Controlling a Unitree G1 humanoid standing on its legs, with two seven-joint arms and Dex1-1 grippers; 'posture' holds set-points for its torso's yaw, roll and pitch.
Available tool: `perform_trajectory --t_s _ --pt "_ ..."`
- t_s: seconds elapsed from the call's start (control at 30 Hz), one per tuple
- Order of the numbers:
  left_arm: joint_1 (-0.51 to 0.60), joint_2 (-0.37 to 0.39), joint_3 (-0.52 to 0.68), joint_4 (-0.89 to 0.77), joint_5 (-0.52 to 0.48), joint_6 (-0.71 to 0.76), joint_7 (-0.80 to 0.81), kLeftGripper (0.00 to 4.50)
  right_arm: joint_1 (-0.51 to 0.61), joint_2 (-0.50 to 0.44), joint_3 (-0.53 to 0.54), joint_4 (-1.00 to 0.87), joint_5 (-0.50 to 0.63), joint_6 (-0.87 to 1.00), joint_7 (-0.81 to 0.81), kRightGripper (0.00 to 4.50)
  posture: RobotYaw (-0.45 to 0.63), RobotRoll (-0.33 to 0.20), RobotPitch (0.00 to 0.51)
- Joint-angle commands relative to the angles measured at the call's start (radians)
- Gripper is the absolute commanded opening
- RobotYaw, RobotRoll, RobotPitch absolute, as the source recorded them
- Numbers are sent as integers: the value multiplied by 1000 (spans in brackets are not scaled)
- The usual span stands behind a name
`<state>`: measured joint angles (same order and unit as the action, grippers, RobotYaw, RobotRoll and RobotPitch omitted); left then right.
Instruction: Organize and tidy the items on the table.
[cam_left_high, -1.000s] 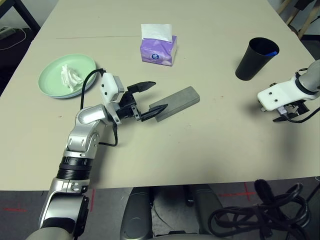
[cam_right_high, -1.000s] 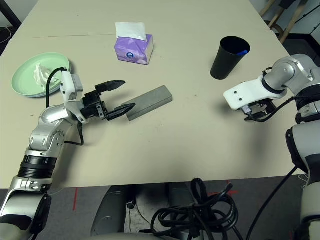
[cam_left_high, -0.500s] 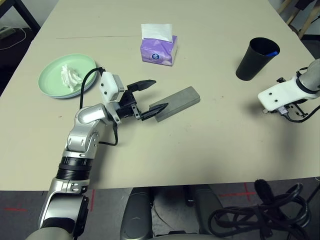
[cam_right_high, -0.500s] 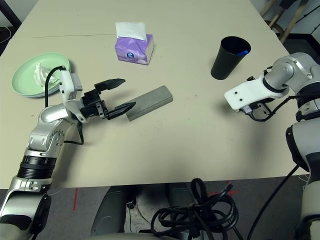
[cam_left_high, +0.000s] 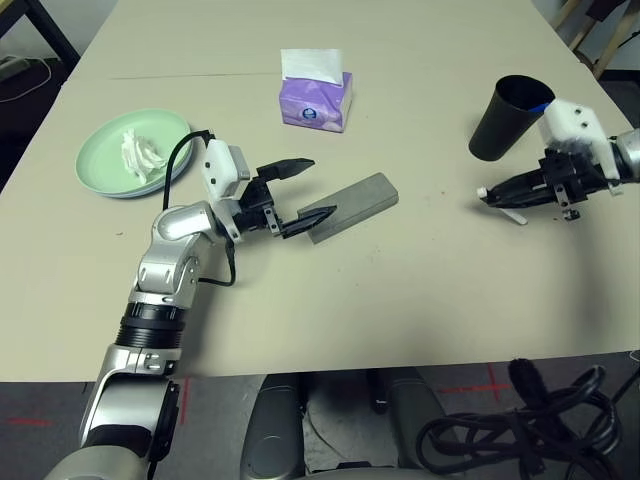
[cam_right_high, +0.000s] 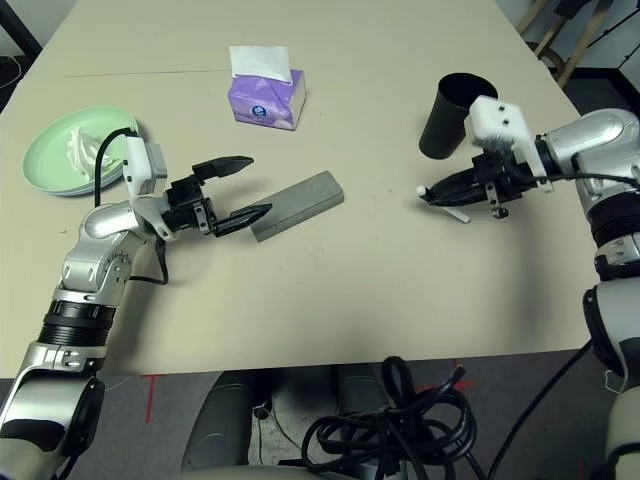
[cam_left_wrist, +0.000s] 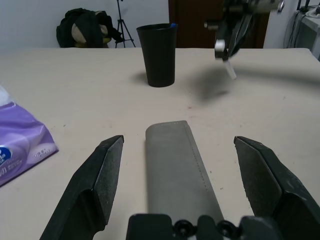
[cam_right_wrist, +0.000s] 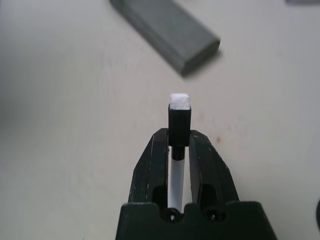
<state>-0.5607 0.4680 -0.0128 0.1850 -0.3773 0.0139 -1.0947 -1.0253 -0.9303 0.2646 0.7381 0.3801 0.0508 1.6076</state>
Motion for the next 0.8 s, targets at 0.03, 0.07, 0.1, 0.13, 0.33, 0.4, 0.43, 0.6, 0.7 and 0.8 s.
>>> perform_trajectory --t_s 0.03,0.07,0.1,0.13,0.33,0.4,0.43,0.6,0.7,0.8 --pt "-18 4 -14 49 19 -26 -30 4500 30 26 -138 -63 69 98 -47 419 -29 0 151" --pt "-22 4 -15 63 21 -33 -35 4500 38 41 -177 -76 84 108 -79 419 -32 0 149" --pt "-25 2 -15 74 23 -39 -39 4500 45 56 -214 -89 96 122 -112 419 -35 0 146" --pt "-30 1 -16 90 27 -45 -42 4500 54 73 -255 -104 109 135 -154 419 -39 0 143" --pt "-60 -22 -11 183 51 -71 -18 4500 141 193 -470 -233 193 167 -417 419 -48 0 126" --pt "-72 -36 -9 201 54 -77 -4 4500 154 240 -527 -253 195 128 -517 419 -49 0 119" --pt "-78 -43 -9 208 55 -79 1 4500 157 264 -548 -259 184 95 -572 419 -51 0 116" --pt "-93 -56 -9 224 61 -86 4 4500 139 349 -585 -273 107 61 -868 419 -46 0 110" --pt "-94 -51 -5 222 59 -87 1 4500 111 367 -582 -268 68 77 -1005 419 -45 0 107" --pt "-93 -44 -2 219 58 -87 -1 4500 72 372 -582 -252 33 152 -1155 419 -40 0 107"
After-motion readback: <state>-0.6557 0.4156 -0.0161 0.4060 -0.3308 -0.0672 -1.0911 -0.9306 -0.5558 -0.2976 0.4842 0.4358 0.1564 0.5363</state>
